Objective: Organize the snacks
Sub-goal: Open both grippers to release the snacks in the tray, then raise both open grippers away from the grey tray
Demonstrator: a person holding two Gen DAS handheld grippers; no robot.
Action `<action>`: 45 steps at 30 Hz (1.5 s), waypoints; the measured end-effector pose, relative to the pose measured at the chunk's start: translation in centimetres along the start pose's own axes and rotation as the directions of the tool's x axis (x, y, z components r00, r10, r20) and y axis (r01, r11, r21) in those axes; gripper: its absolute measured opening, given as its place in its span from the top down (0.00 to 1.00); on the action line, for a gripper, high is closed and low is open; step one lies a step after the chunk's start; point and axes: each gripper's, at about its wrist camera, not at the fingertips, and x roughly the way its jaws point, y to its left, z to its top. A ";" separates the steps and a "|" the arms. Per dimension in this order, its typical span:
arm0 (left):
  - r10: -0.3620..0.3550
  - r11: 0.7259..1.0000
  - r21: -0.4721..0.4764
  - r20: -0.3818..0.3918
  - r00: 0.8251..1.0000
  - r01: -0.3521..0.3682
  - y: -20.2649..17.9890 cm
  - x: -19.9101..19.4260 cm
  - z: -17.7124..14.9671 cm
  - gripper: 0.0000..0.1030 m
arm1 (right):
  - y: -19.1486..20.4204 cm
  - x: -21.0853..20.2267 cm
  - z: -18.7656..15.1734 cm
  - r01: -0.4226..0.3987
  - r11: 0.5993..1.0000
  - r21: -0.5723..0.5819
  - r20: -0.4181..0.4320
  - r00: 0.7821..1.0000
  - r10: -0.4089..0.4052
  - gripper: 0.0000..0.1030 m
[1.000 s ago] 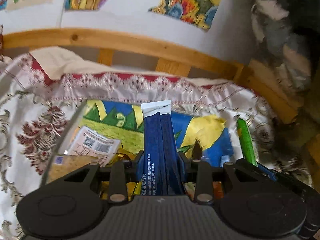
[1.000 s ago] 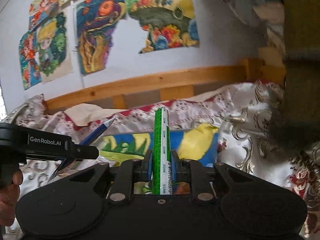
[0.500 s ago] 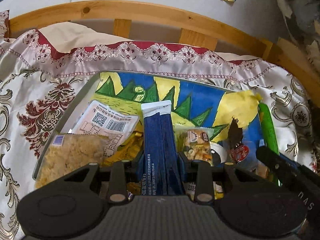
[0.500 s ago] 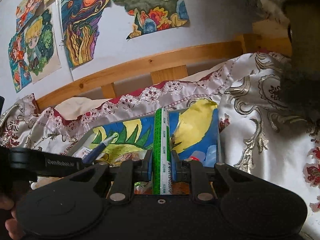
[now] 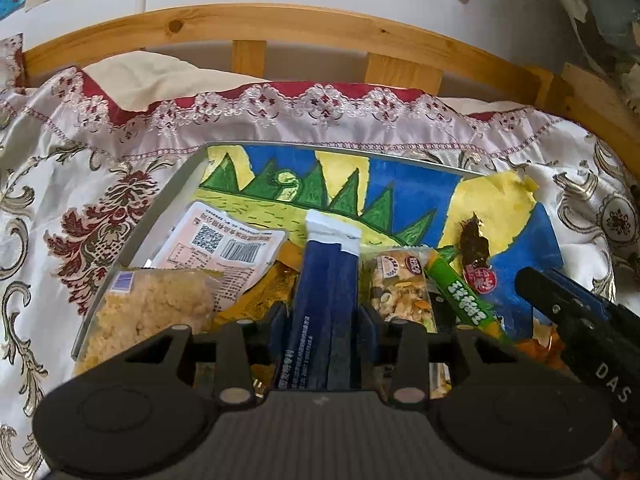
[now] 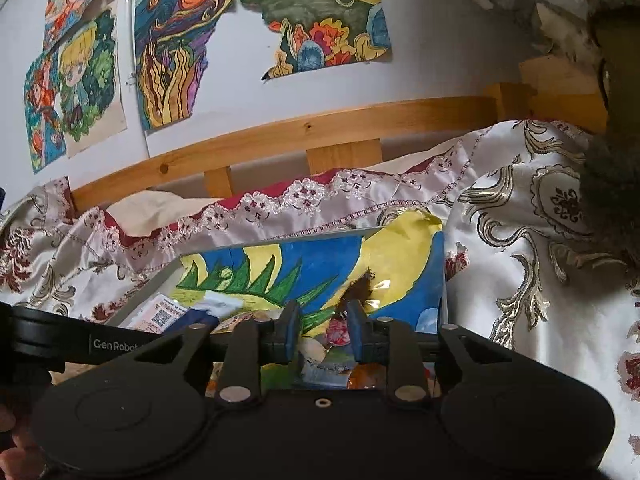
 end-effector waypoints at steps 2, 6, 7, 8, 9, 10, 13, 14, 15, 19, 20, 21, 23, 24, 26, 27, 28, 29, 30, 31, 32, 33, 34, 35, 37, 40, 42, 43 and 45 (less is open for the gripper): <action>0.009 1.000 -0.013 0.008 1.000 -0.009 0.1 -0.2 -0.1 0.50 | 0.0 -0.1 0.0 0.000 1.000 0.003 0.003 1.000 0.000 0.68; 0.017 0.999 -0.030 0.037 0.999 -0.016 0.2 -1.2 -0.1 0.36 | 0.2 -0.6 0.2 0.002 1.000 0.000 0.015 1.000 -0.002 0.57; 0.019 0.999 -0.034 0.050 0.999 -0.018 0.2 -1.5 -0.1 0.34 | 0.3 -0.8 0.3 0.002 1.000 0.000 0.019 1.000 -0.002 0.52; 0.024 0.999 -0.036 0.062 0.998 -0.022 0.1 -1.9 0.0 0.29 | 0.4 -1.0 0.5 0.003 1.000 0.001 0.022 1.000 -0.003 0.50; 0.030 0.999 -0.041 0.079 0.996 -0.027 0.2 -2.3 0.1 0.24 | 0.5 -1.2 0.6 0.002 1.000 0.000 0.026 1.000 -0.002 0.47; 0.036 0.998 -0.047 0.097 0.995 -0.031 0.2 -2.9 0.2 0.22 | 0.7 -1.4 0.8 0.002 1.000 -0.003 0.030 1.000 -0.002 0.46; 0.053 0.997 -0.062 0.140 0.989 -0.044 0.4 -4.4 0.6 0.15 | 1.1 -2.4 1.5 0.005 1.000 -0.010 0.048 0.999 -0.005 0.39; 0.057 0.997 -0.068 0.150 0.987 -0.048 0.5 -4.9 0.7 0.13 | 1.3 -2.8 1.8 0.006 1.000 -0.010 0.056 0.998 -0.006 0.38; 0.064 0.996 -0.078 0.164 0.984 -0.051 0.7 -5.6 0.9 0.09 | 1.4 -3.2 2.1 0.007 1.000 -0.009 0.066 0.998 -0.006 0.35; 0.087 0.992 -0.106 0.213 0.973 -0.066 1.2 -8.1 1.3 0.03 | 1.9 -5.2 3.5 0.013 1.000 -0.007 0.102 0.995 -0.012 0.24; 0.091 0.992 -0.112 0.224 0.970 -0.067 1.4 -8.7 1.4 0.02 | 2.0 -5.8 3.9 0.013 1.000 -0.005 0.111 0.994 -0.013 0.23; 0.094 0.991 -0.118 0.235 0.967 -0.068 1.6 -9.4 1.4 0.01 | 2.1 -6.3 4.2 0.011 1.000 -0.003 0.117 0.993 -0.011 0.19; 0.102 0.989 -0.128 0.256 0.961 -0.071 1.8 -10.7 1.3 0.01 | 2.4 -7.5 4.9 0.003 1.000 0.004 0.131 0.991 -0.003 0.11; 0.105 0.989 -0.131 0.261 0.960 -0.072 1.9 -11.3 1.3 0.01 | 2.5 -8.0 5.2 0.000 1.000 0.008 0.138 0.990 -0.001 0.05; 0.107 0.988 -0.138 0.268 0.958 -0.071 2.2 -12.5 1.1 0.01 | 2.9 -9.2 5.9 -0.005 1.000 0.013 0.156 0.988 0.003 0.02; 0.107 0.988 -0.139 0.274 0.956 -0.071 2.3 -13.2 1.1 0.01 | 3.1 -9.8 6.2 -0.006 1.000 0.009 0.159 0.987 0.005 0.01; 0.110 0.987 -0.140 0.282 0.953 -0.073 2.5 -13.8 1.0 0.01 | 3.4 -10.3 6.5 -0.007 1.000 0.005 0.160 0.987 0.006 0.01; 0.113 0.987 -0.142 0.290 0.950 -0.074 2.7 -14.4 0.8 0.01 | 3.7 -10.9 6.7 -0.010 1.000 0.001 0.163 0.987 0.010 0.01; 0.117 0.986 -0.146 0.299 0.947 -0.076 2.8 -15.1 0.7 0.00 | 3.9 -11.4 6.9 -0.013 1.000 -0.002 0.167 0.986 0.013 0.01; 0.122 0.986 -0.150 0.308 0.943 -0.079 3.1 -15.8 0.5 0.00 | 4.2 -12.0 7.0 -0.016 1.000 -0.005 0.172 0.985 0.017 0.01; 0.127 0.985 -0.153 0.315 0.941 -0.082 3.2 -16.4 0.3 0.00 | 4.5 -12.6 7.1 -0.019 1.000 -0.006 0.175 0.984 0.020 0.01; 0.130 0.984 -0.154 0.322 0.938 -0.084 3.4 -16.9 0.1 0.00 | 4.7 -13.1 7.2 -0.021 1.000 -0.007 0.177 0.984 0.022 0.01; 0.134 0.984 -0.154 0.330 0.934 -0.087 3.5 -17.6 -0.1 0.00 | 5.0 -13.6 7.3 -0.024 1.000 -0.007 0.178 0.984 0.024 0.01; 0.135 0.984 -0.154 0.336 0.932 -0.087 3.7 -18.1 -0.3 0.00 | 5.1 -14.1 7.3 -0.025 1.000 -0.005 0.177 0.984 0.026 0.01; 0.137 0.984 -0.156 0.352 0.926 -0.086 4.0 -19.3 -0.9 0.00 | 5.6 -15.1 7.2 -0.029 1.000 -0.003 0.175 0.984 0.029 0.01; 0.137 0.984 -0.158 0.366 0.920 -0.084 4.5 -20.7 -1.8 0.00 | 6.3 -16.7 6.8 -0.028 1.000 0.002 0.169 0.985 0.027 0.01; 0.132 0.984 -0.161 0.371 0.919 -0.076 4.8 -21.5 -2.4 0.00 | 6.7 -17.7 6.4 -0.030 0.999 0.010 0.164 0.986 0.028 0.01; 0.129 0.984 -0.161 0.374 0.919 -0.072 4.9 -22.0 -2.9 0.00 | 6.9 -18.2 6.1 -0.032 0.999 0.012 0.160 0.987 0.029 0.01; 0.123 0.985 -0.160 0.376 0.919 -0.067 5.2 -22.7 -3.6 0.00 | 7.4 -19.1 5.6 -0.032 0.999 0.009 0.153 0.988 0.030 0.01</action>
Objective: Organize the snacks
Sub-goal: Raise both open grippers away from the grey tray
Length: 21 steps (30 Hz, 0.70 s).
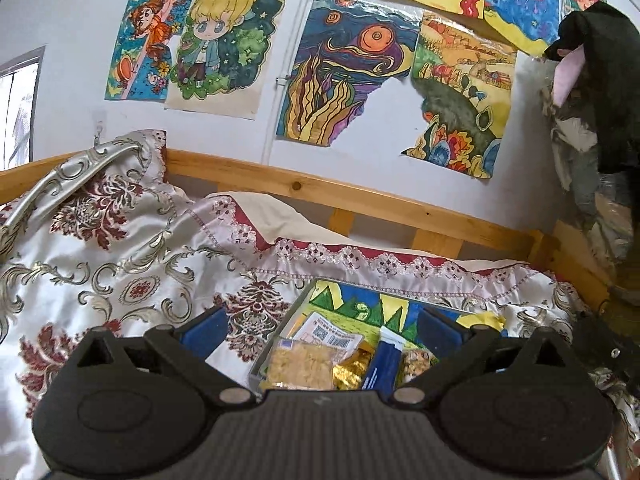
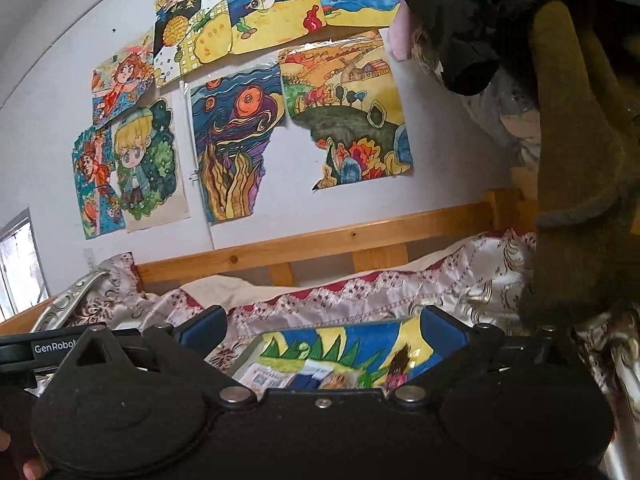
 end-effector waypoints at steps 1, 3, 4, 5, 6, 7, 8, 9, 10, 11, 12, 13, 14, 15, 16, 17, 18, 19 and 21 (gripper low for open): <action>-0.002 1.000 -0.001 0.000 1.000 0.002 0.2 -0.5 -0.2 0.00 | 0.2 -0.4 -0.2 0.002 1.000 -0.003 -0.001 1.000 -0.002 0.01; -0.004 1.000 -0.003 0.001 1.000 0.004 0.6 -1.3 -0.6 0.00 | 0.7 -1.2 -0.6 0.008 1.000 -0.009 -0.004 1.000 -0.008 0.01; -0.005 1.000 -0.005 0.003 1.000 0.005 0.9 -1.8 -0.7 0.00 | 1.0 -1.6 -0.8 0.010 1.000 -0.009 -0.007 1.000 -0.010 0.01; -0.006 1.000 -0.009 0.004 1.000 0.006 1.1 -2.2 -0.9 0.00 | 1.1 -1.9 -0.9 0.010 1.000 -0.008 -0.009 1.000 -0.010 0.01; -0.007 1.000 -0.015 0.002 1.000 0.007 1.4 -2.6 -1.0 0.00 | 1.3 -2.2 -1.0 0.009 1.000 -0.008 -0.013 1.000 -0.009 0.01; -0.007 1.000 -0.021 0.000 1.000 0.007 1.7 -2.9 -1.1 0.00 | 1.5 -2.5 -1.1 0.010 1.000 -0.010 -0.016 1.000 -0.010 0.01; -0.007 1.000 -0.027 0.001 1.000 0.007 1.9 -3.2 -1.2 0.00 | 1.7 -2.8 -1.2 0.010 1.000 -0.013 -0.017 1.000 -0.010 0.01; -0.006 1.000 -0.031 0.002 1.000 0.006 2.1 -3.5 -1.3 0.00 | 1.9 -3.2 -1.3 0.010 1.000 -0.020 -0.017 1.000 -0.010 0.01; -0.004 0.999 -0.033 0.001 1.000 0.004 2.3 -3.9 -1.5 0.00 | 2.1 -3.5 -1.4 0.010 1.000 -0.028 -0.017 1.000 -0.010 0.01; -0.003 0.999 -0.035 0.002 1.000 0.003 2.6 -4.1 -1.6 0.00 | 2.2 -3.8 -1.5 0.011 0.999 -0.034 -0.016 1.000 -0.012 0.01; 0.000 0.999 -0.035 0.004 1.000 0.000 2.7 -4.4 -1.7 0.00 | 2.4 -4.2 -1.7 0.013 0.999 -0.041 -0.015 1.000 -0.013 0.01; 0.003 0.999 -0.034 0.004 1.000 -0.003 2.9 -4.6 -1.8 0.00 | 2.5 -4.4 -1.8 0.014 0.999 -0.045 -0.014 1.000 -0.015 0.01; 0.006 0.999 -0.033 0.002 1.000 -0.006 2.9 -4.8 -1.9 0.00 | 2.6 -4.7 -1.9 0.016 0.999 -0.047 -0.016 1.000 -0.016 0.01; 0.008 0.999 -0.033 0.000 1.000 -0.008 3.0 -5.0 -2.1 0.00 | 2.7 -4.9 -2.0 0.017 0.999 -0.047 -0.019 1.000 -0.018 0.01; 0.010 0.999 -0.034 -0.002 1.000 -0.010 3.2 -5.3 -2.3 0.00 | 2.7 -5.2 -2.1 0.019 0.999 -0.047 -0.021 1.000 -0.020 0.01; 0.017 0.999 -0.035 -0.003 1.000 -0.017 3.2 -5.5 -2.5 0.00 | 2.8 -5.4 -2.2 0.023 0.999 -0.047 -0.021 1.000 -0.024 0.01; 0.024 0.999 -0.034 -0.006 1.000 -0.024 3.2 -5.8 -2.7 0.00 | 2.9 -5.6 -2.3 0.025 0.998 -0.050 -0.020 0.999 -0.026 0.01; 0.031 0.999 -0.032 -0.008 0.999 -0.032 3.3 -6.1 -2.9 0.00 | 3.1 -5.9 -2.4 0.028 0.998 -0.054 -0.020 0.999 -0.029 0.01; 0.038 0.999 -0.029 -0.008 0.999 -0.038 3.4 -6.6 -3.3 0.00 | 3.2 -6.3 -2.7 0.029 0.998 -0.060 -0.022 0.999 -0.031 0.01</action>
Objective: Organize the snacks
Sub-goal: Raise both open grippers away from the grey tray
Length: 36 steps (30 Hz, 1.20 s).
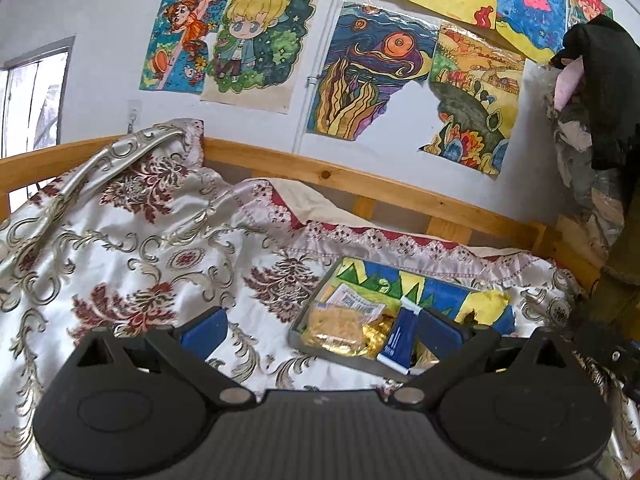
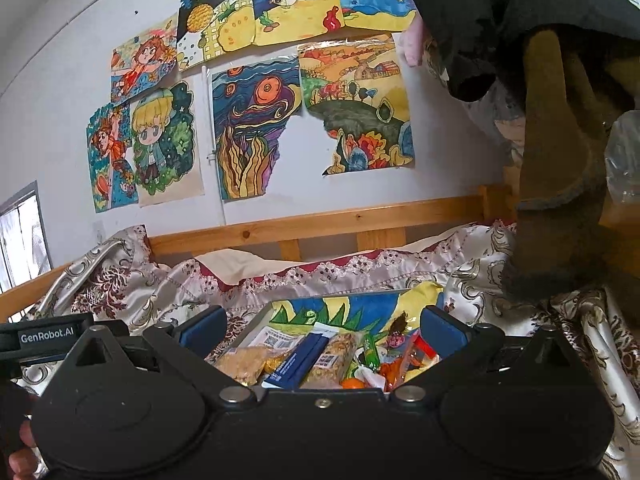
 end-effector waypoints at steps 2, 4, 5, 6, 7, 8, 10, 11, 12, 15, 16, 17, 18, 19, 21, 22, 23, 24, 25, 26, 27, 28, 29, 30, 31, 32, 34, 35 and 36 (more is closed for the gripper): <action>0.003 1.000 -0.001 0.005 1.000 -0.003 0.2 -0.6 -0.4 0.00 | 0.2 -0.4 -0.2 -0.001 1.000 -0.003 -0.003 1.000 0.001 0.01; 0.001 1.000 -0.004 0.006 1.000 -0.001 0.5 -1.3 -0.8 0.00 | 0.3 -0.8 -0.5 0.001 1.000 0.000 -0.010 1.000 -0.001 0.01; 0.001 1.000 -0.004 0.005 1.000 -0.001 0.6 -1.6 -1.0 0.00 | 0.4 -1.0 -0.7 0.002 1.000 0.003 -0.015 1.000 -0.002 0.01; 0.002 1.000 -0.003 0.005 1.000 -0.002 0.8 -1.8 -1.2 0.00 | 0.5 -1.3 -0.9 0.003 1.000 0.005 -0.021 1.000 -0.003 0.01; 0.006 1.000 -0.001 0.008 1.000 -0.006 0.9 -2.1 -1.4 0.00 | 0.6 -1.5 -1.1 0.004 1.000 0.004 -0.025 1.000 -0.004 0.01; 0.009 1.000 0.001 0.010 1.000 -0.009 1.1 -2.3 -1.5 0.00 | 0.8 -1.7 -1.3 0.008 1.000 0.000 -0.028 1.000 -0.008 0.01; 0.019 1.000 0.005 0.016 1.000 -0.019 1.4 -2.8 -1.9 0.00 | 1.2 -2.3 -1.7 0.017 1.000 -0.011 -0.031 0.999 -0.017 0.01; 0.022 1.000 0.006 0.018 1.000 -0.022 1.6 -2.9 -2.1 0.00 | 1.3 -2.6 -2.0 0.020 1.000 -0.015 -0.032 0.999 -0.021 0.01; 0.026 1.000 0.009 0.017 1.000 -0.026 1.8 -3.0 -2.3 0.00 | 1.4 -2.8 -2.2 0.022 1.000 -0.019 -0.035 0.999 -0.023 0.01; 0.036 0.999 0.037 0.011 0.999 -0.036 2.2 -3.1 -2.9 0.00 | 1.6 -3.6 -3.1 0.022 0.999 -0.026 -0.046 0.999 -0.024 0.01; 0.040 0.998 0.052 0.012 0.999 -0.041 2.3 -3.2 -3.3 0.00 | 1.6 -4.0 -3.6 0.025 0.999 -0.026 -0.049 0.998 -0.027 0.01; 0.044 0.997 0.064 0.012 0.999 -0.044 2.4 -3.2 -3.5 0.00 | 1.5 -4.3 -3.9 0.029 0.999 -0.027 -0.050 0.998 -0.030 0.01; 0.046 0.996 0.075 0.013 0.999 -0.047 2.5 -3.3 -3.8 0.00 | 1.5 -4.5 -4.2 0.035 0.999 -0.029 -0.051 0.998 -0.037 0.01; 0.046 0.995 0.087 0.015 0.999 -0.047 2.6 -3.5 -4.3 0.00 | 1.4 -4.7 -4.5 0.041 0.999 -0.031 -0.052 0.998 -0.042 0.01; 0.042 0.993 0.106 0.016 0.999 -0.043 2.7 -3.8 -5.0 0.00 | 1.5 -4.8 -4.9 0.052 0.998 -0.034 -0.059 0.997 -0.054 0.01; 0.039 0.992 0.117 0.019 0.999 -0.041 2.7 -3.9 -5.4 0.00 | 1.5 -4.9 -5.0 0.058 0.998 -0.033 -0.061 0.996 -0.060 0.01; 0.036 0.991 0.131 0.020 0.999 -0.039 2.6 -4.0 -5.7 0.00 | 1.5 -4.9 -5.1 0.063 0.997 -0.032 -0.062 0.996 -0.065 0.01; 0.033 0.989 0.143 0.020 0.999 -0.036 2.5 -4.1 -6.0 0.00 | 1.4 -5.0 -5.3 0.067 0.997 -0.031 -0.060 0.996 -0.069 0.01; 0.030 0.987 0.159 0.019 0.999 -0.033 2.4 -4.2 -6.3 0.00 | 1.4 -5.1 -5.5 0.072 0.997 -0.031 -0.059 0.996 -0.073 0.01; 0.029 0.985 0.169 0.017 0.999 -0.032 2.3 -4.2 -6.6 0.00 | 1.4 -5.2 -5.7 0.076 0.997 -0.031 -0.060 0.995 -0.078 0.01; 0.027 0.983 0.181 0.014 1.000 -0.029 2.2 -4.2 -6.9 0.00 | 1.4 -5.3 -5.9 0.079 0.996 -0.031 -0.062 0.995 -0.081 0.01; 0.024 0.982 0.189 0.014 1.000 -0.026 2.1 -4.2 -7.2 0.00 | 1.3 -5.3 -6.1 0.081 0.996 -0.030 -0.067 0.994 -0.083 0.01; 0.020 0.981 0.195 0.011 1.000 -0.021 2.1 -4.2 -7.5 0.00 | 1.3 -5.4 -6.4 0.083 0.996 -0.028 -0.071 0.994 -0.085 0.01; 0.013 0.980 0.199 0.006 1.000 -0.014 2.1 -4.1 -7.7 0.00 | 1.2 -5.4 -6.6 0.086 0.996 -0.025 -0.074 0.993 -0.088 0.01; 0.004 0.979 0.202 -0.001 1.000 -0.004 2.1 -4.0 -7.9 0.00 | 1.2 -5.5 -6.9 0.089 0.996 -0.024 -0.079 0.993 -0.091 0.01; -0.001 0.979 0.202 -0.006 1.000 0.002 2.1 -3.9 -8.1 0.00 | 1.2 -5.5 -7.2 0.093 0.995 -0.024 -0.084 0.992 -0.095 0.01; -0.008 0.980 0.197 -0.015 1.000 0.011 2.2 -3.8 -8.5 0.00 | 1.1 -5.7 -7.7 0.101 0.995 -0.023 -0.093 0.990 -0.103 0.01; -0.008 0.981 0.193 -0.019 1.000 0.012 2.3 -3.7 -8.6 0.00 | 1.0 -5.8 -8.1 0.107 0.994 -0.020 -0.098 0.989 -0.108 0.01; -0.009 0.982 0.188 -0.024 1.000 0.013 2.4 -3.6 -8.8 0.00 | 1.0 -5.8 -8.4 0.109 0.994 -0.018 -0.102 0.989 -0.111 0.01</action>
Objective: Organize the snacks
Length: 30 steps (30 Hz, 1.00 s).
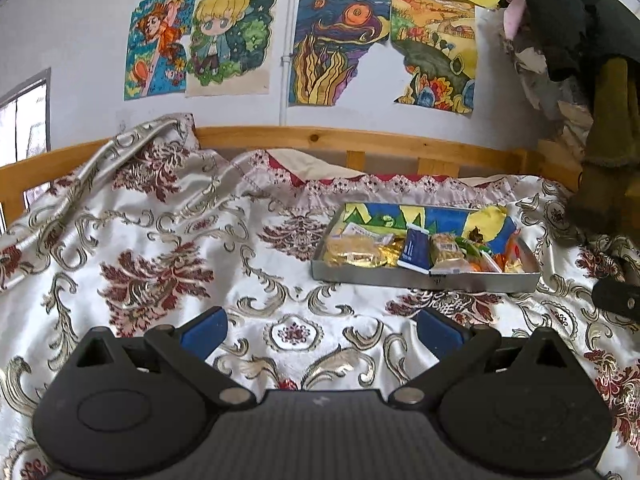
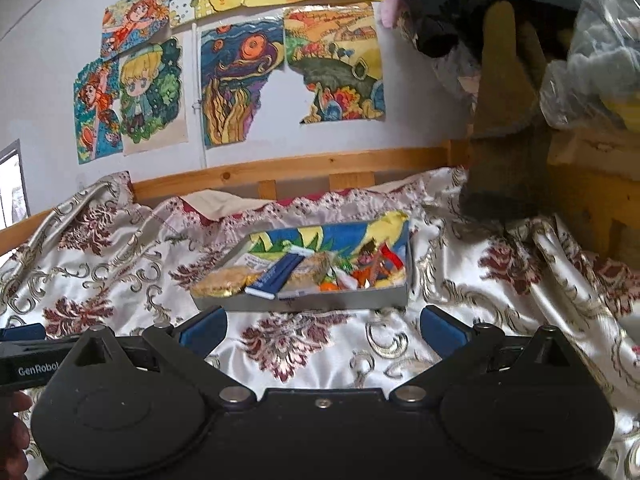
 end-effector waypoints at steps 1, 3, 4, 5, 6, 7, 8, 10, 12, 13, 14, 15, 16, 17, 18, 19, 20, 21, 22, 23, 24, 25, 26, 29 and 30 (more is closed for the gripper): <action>-0.001 1.000 -0.005 -0.007 1.000 0.001 0.0 0.1 -0.1 0.00 | 0.0 0.1 -0.3 0.001 1.000 -0.001 -0.007 1.000 -0.001 0.01; 0.001 1.000 -0.012 -0.019 1.000 -0.002 0.2 0.4 -0.4 0.00 | 0.0 0.4 -0.6 0.005 1.000 -0.004 -0.024 1.000 -0.005 0.01; 0.002 1.000 -0.015 -0.024 1.000 -0.003 0.3 0.5 -0.5 0.00 | 0.1 0.5 -0.8 0.005 1.000 -0.004 -0.029 1.000 -0.005 0.01; 0.003 1.000 -0.016 -0.026 1.000 -0.004 0.3 0.6 -0.6 0.00 | 0.1 0.6 -1.0 0.003 1.000 -0.004 -0.030 1.000 -0.003 0.01; 0.005 1.000 -0.017 -0.027 1.000 -0.005 0.4 0.6 -0.6 0.00 | 0.1 0.7 -1.1 0.001 1.000 -0.005 -0.031 1.000 -0.001 0.01; 0.007 1.000 -0.018 -0.028 1.000 -0.007 0.5 0.7 -0.7 0.00 | 0.2 0.7 -1.3 0.001 1.000 -0.008 -0.030 1.000 -0.001 0.01; 0.008 1.000 -0.018 -0.029 1.000 -0.008 0.5 0.7 -0.7 0.00 | 0.2 0.8 -1.4 0.000 1.000 -0.011 -0.030 1.000 -0.001 0.01; 0.008 1.000 -0.019 -0.035 0.999 -0.009 0.6 0.8 -0.9 0.00 | 0.4 1.0 -1.6 -0.001 1.000 -0.017 -0.038 0.999 0.001 0.01; 0.008 1.000 -0.019 -0.038 0.999 -0.009 0.5 0.9 -1.0 0.00 | 0.4 1.1 -1.9 0.000 1.000 -0.017 -0.046 0.999 -0.001 0.01; 0.008 1.000 -0.017 -0.041 0.999 -0.008 0.5 1.0 -1.1 0.00 | 0.4 1.2 -2.0 0.000 1.000 -0.017 -0.049 0.999 -0.001 0.01; 0.008 1.000 -0.015 -0.043 0.999 -0.008 0.5 1.0 -1.1 0.00 | 0.4 1.3 -2.1 0.001 1.000 -0.017 -0.051 0.999 -0.001 0.01; 0.007 1.000 -0.014 -0.045 0.999 -0.008 0.5 1.0 -1.2 0.00 | 0.5 1.4 -2.1 0.003 1.000 -0.017 -0.055 0.998 -0.003 0.01; 0.008 1.000 -0.012 -0.048 0.999 -0.008 0.4 1.1 -1.2 0.00 | 0.4 1.4 -2.2 0.004 1.000 -0.017 -0.059 0.998 -0.005 0.01; 0.009 1.000 -0.011 -0.050 0.999 -0.009 0.4 1.1 -1.3 0.00 | 0.4 1.5 -2.3 0.005 1.000 -0.015 -0.064 0.998 -0.006 0.01; 0.009 1.000 -0.009 -0.053 0.999 -0.010 0.4 1.1 -1.4 0.00 | 0.4 1.6 -2.4 0.005 1.000 -0.013 -0.069 0.998 -0.006 0.01; 0.010 1.000 -0.009 -0.056 0.998 -0.011 0.4 1.2 -1.5 0.00 | 0.3 1.7 -2.5 0.005 1.000 -0.010 -0.076 0.997 -0.006 0.01; 0.010 1.000 -0.009 -0.059 0.998 -0.011 0.4 1.2 -1.5 0.00 | 0.3 1.8 -2.6 0.005 1.000 -0.007 -0.082 0.997 -0.006 0.01; 0.010 1.000 -0.009 -0.062 0.998 -0.011 0.4 1.2 -1.6 0.00 | 0.3 1.9 -2.6 0.005 1.000 -0.006 -0.088 0.996 -0.005 0.01; 0.010 1.000 -0.008 -0.065 0.998 -0.011 0.4 1.2 -1.7 0.00 | 0.3 2.0 -2.7 0.004 1.000 -0.006 -0.091 0.996 -0.005 0.01; 0.011 1.000 -0.006 -0.069 0.998 -0.011 0.3 1.2 -1.7 0.00 | 0.4 2.0 -2.7 0.005 1.000 -0.007 -0.093 0.996 -0.005 0.01; 0.011 1.000 -0.005 -0.071 0.997 -0.012 0.3 1.3 -1.7 0.00 | 0.4 2.1 -2.7 0.005 1.000 -0.008 -0.096 0.995 -0.006 0.01; 0.011 1.000 -0.003 -0.071 0.997 -0.011 0.2 1.2 -1.7 0.00 | 0.4 2.1 -2.8 0.006 1.000 -0.009 -0.099 0.995 -0.007 0.01; 0.010 1.000 -0.001 -0.070 0.997 -0.010 0.2 1.2 -1.7 0.00 | 0.4 2.2 -2.8 0.006 1.000 -0.009 -0.102 0.995 -0.007 0.01; 0.010 1.000 0.006 -0.068 0.998 -0.010 0.1 1.2 -1.7 0.00 | 0.4 2.4 -2.9 0.007 1.000 -0.008 -0.111 0.994 -0.008 0.01; 0.011 1.000 0.008 -0.067 0.998 -0.010 0.0 1.1 -1.8 0.00 | 0.4 2.4 -2.9 0.008 1.000 -0.008 -0.113 0.994 -0.009 0.01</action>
